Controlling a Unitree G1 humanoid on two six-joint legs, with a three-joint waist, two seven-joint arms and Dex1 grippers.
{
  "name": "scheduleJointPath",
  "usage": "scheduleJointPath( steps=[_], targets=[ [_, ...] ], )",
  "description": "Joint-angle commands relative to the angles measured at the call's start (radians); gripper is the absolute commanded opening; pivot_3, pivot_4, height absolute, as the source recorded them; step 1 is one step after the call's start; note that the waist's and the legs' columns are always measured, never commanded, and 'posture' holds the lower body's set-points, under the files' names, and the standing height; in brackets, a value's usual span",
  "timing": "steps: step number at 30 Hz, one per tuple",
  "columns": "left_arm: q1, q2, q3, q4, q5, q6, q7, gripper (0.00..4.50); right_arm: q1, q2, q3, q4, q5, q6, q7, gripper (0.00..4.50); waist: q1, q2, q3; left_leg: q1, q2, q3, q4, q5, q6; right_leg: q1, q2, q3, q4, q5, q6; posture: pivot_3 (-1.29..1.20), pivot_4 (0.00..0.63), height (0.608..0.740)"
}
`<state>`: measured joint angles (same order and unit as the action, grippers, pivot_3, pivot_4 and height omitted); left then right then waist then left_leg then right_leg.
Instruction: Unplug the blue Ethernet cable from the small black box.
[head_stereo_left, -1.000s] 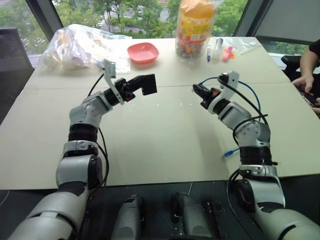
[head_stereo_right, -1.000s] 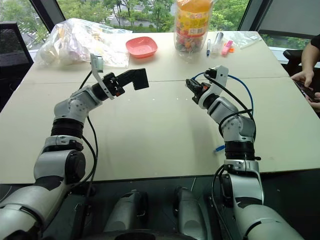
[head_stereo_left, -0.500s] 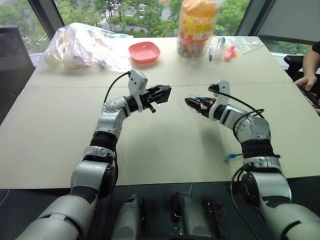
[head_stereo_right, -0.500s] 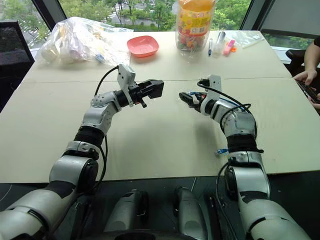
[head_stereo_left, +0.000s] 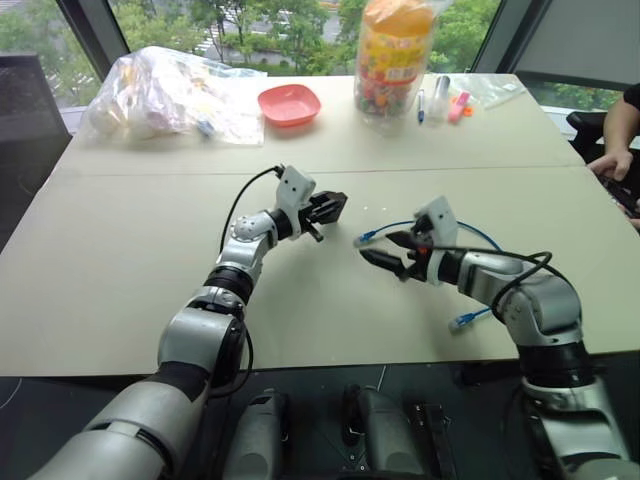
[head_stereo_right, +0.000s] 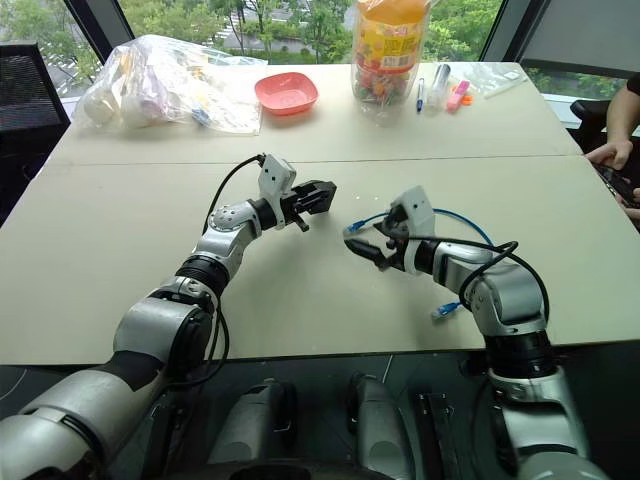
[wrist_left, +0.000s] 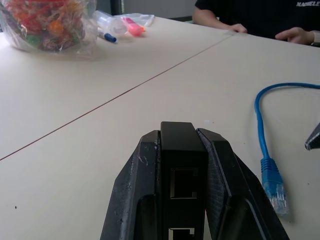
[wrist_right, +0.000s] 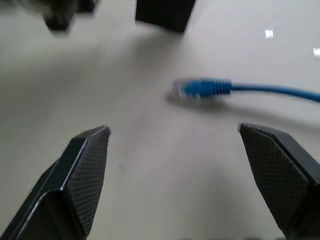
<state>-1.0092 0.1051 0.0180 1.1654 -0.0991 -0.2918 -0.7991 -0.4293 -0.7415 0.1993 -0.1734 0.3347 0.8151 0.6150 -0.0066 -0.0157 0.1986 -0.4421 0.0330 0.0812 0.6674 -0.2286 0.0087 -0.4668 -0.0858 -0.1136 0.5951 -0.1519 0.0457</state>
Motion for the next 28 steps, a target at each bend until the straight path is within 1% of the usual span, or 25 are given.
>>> scheduleJointPath(
  steps=[1, 5, 7, 8, 9, 12, 14, 16, 17, 21, 24, 26, 28],
  targets=[
    [-0.015, -0.007, 0.009, 0.004, 0.002, -0.007, -0.014, 0.50, -0.021, -0.007, -0.028, -0.013, -0.040, -0.053, 0.017, 4.28, -0.001, -0.001, 0.000, 0.000, 0.000, 0.000, 0.000, 0.000, 0.000, 0.000, 0.000, 0.000, 0.000, 0.000, 0.000, 0.00, 0.150, 0.740],
    [-0.001, -0.013, 0.005, 0.003, 0.009, -0.016, -0.023, 0.50, -0.014, 0.040, -0.088, -0.005, -0.023, -0.070, 0.013, 4.28, 0.002, -0.001, 0.000, 0.000, 0.000, -0.001, 0.000, 0.000, 0.000, 0.001, 0.002, 0.000, 0.000, 0.000, 0.000, 0.00, 0.150, 0.740],
    [0.008, -0.013, 0.005, 0.002, 0.009, -0.016, -0.032, 1.54, -0.012, 0.061, -0.110, 0.000, -0.025, -0.076, 0.006, 4.32, 0.009, -0.001, 0.000, 0.000, 0.000, -0.001, 0.000, 0.000, 0.000, 0.001, 0.002, -0.001, 0.000, 0.000, 0.001, 0.00, 0.150, 0.740],
    [0.011, -0.012, 0.005, 0.002, 0.008, -0.016, -0.036, 1.83, -0.012, 0.070, -0.122, 0.000, -0.019, -0.075, 0.008, 4.32, 0.011, -0.001, 0.000, 0.000, 0.000, -0.001, 0.000, 0.000, 0.000, 0.000, 0.002, -0.001, 0.000, 0.000, 0.000, 0.00, 0.150, 0.740],
    [0.014, -0.011, 0.004, -0.001, 0.010, -0.016, -0.037, 2.37, -0.012, 0.078, -0.138, -0.004, -0.010, -0.072, 0.010, 4.32, 0.013, -0.001, 0.000, 0.000, 0.000, 0.000, 0.000, 0.000, 0.000, 0.000, 0.002, 0.000, 0.000, 0.001, 0.000, 0.00, 0.150, 0.740],
    [0.028, 0.003, -0.002, -0.023, 0.024, -0.024, -0.017, 3.58, -0.005, 0.088, -0.176, -0.016, 0.009, -0.065, 0.016, 4.32, 0.020, -0.001, 0.000, 0.000, 0.000, 0.000, 0.000, 0.000, 0.000, 0.000, 0.002, 0.000, 0.000, 0.001, 0.000, 0.00, 0.150, 0.740],
    [0.043, 0.023, 0.002, -0.085, 0.012, -0.004, -0.035, 4.35, 0.009, 0.081, -0.194, -0.030, 0.016, -0.063, 0.024, 4.32, 0.021, -0.001, 0.000, 0.000, 0.000, -0.001, 0.000, 0.000, 0.000, 0.000, 0.002, 0.000, 0.000, 0.001, 0.000, 0.00, 0.150, 0.740],
    [0.068, 0.044, 0.011, -0.184, -0.015, 0.041, -0.070, 4.35, 0.027, 0.074, -0.214, -0.045, 0.026, -0.062, 0.033, 4.32, 0.020, -0.001, 0.000, 0.000, 0.001, -0.001, 0.000, 0.000, 0.000, 0.000, 0.002, -0.001, 0.000, 0.001, 0.000, 0.00, 0.150, 0.740],
    [0.097, 0.065, 0.013, -0.280, -0.038, 0.094, -0.093, 4.35, 0.041, 0.072, -0.231, -0.055, 0.036, -0.061, 0.038, 4.32, 0.020, -0.001, 0.000, 0.000, 0.001, -0.001, 0.000, 0.000, 0.000, 0.000, 0.002, -0.001, 0.000, 0.001, 0.000, 0.00, 0.150, 0.740],
    [0.243, 0.157, 0.018, -0.706, -0.172, 0.413, -0.170, 4.35, 0.093, 0.073, -0.295, -0.094, 0.088, -0.056, 0.059, 4.32, 0.015, -0.001, 0.000, 0.000, 0.001, 0.000, 0.000, 0.000, 0.000, 0.000, 0.002, 0.000, 0.001, 0.002, -0.001, 0.00, 0.150, 0.740],
    [0.385, 0.279, 0.046, -1.044, -0.317, 0.723, -0.179, 4.35, 0.158, 0.123, -0.390, -0.160, 0.185, -0.061, 0.063, 4.32, 0.015, 0.000, -0.001, 0.001, 0.002, -0.001, 0.000, 0.000, 0.000, 0.000, 0.003, 0.000, 0.002, 0.001, -0.001, 0.00, 0.150, 0.740],
    [0.479, 0.360, 0.053, -1.205, -0.369, 0.848, -0.173, 4.35, 0.213, 0.157, -0.434, -0.207, 0.217, -0.086, 0.050, 4.32, 0.014, 0.000, -0.001, 0.001, 0.004, -0.001, -0.001, 0.000, 0.000, 0.000, 0.005, 0.000, 0.002, 0.000, 0.000, 0.00, 0.150, 0.740],
    [0.556, 0.411, 0.062, -1.300, -0.400, 0.917, -0.156, 4.35, 0.260, 0.184, -0.439, -0.234, 0.194, -0.131, 0.018, 4.32, 0.016, 0.000, -0.001, 0.002, 0.004, -0.002, -0.001, 0.000, 0.000, 0.001, 0.006, 0.000, 0.001, 0.000, -0.001, 0.00, 0.150, 0.740]
  ],
)
